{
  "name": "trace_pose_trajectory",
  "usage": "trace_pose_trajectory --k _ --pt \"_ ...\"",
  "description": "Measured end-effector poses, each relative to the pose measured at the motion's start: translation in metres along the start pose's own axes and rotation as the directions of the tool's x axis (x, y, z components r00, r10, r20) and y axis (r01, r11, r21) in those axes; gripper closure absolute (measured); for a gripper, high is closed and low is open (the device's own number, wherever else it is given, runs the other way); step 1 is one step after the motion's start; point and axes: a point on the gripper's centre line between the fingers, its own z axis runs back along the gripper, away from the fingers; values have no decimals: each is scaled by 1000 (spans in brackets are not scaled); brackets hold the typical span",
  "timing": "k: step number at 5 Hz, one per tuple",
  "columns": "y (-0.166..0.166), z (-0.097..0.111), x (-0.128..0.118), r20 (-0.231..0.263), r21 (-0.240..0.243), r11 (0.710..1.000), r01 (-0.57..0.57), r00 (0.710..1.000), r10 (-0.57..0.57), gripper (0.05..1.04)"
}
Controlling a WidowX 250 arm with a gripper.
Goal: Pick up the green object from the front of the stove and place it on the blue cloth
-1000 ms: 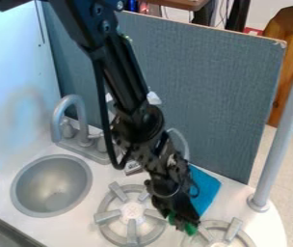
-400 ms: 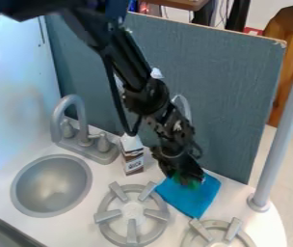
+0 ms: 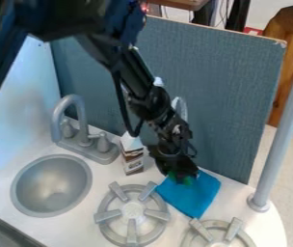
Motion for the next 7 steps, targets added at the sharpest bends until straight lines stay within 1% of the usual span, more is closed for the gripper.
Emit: trace_pose_trajectory --k 1,2,3,4,5,6,7 --pt "2 -13 1 1 14 1000 -14 1000 14 518" --pt "4 -21 3 0 36 999 -28 1000 28 464" --pt "4 -22 2 -2 44 998 -34 999 34 166" --pt "4 -22 1 -5 42 999 -29 1000 29 77" --pt "0 -21 -18 -38 20 999 -27 999 28 81" --pt "-2 14 -9 -14 -15 1000 -16 1000 15 83" --pt "1 53 -19 -67 -68 998 19 997 -24 83"
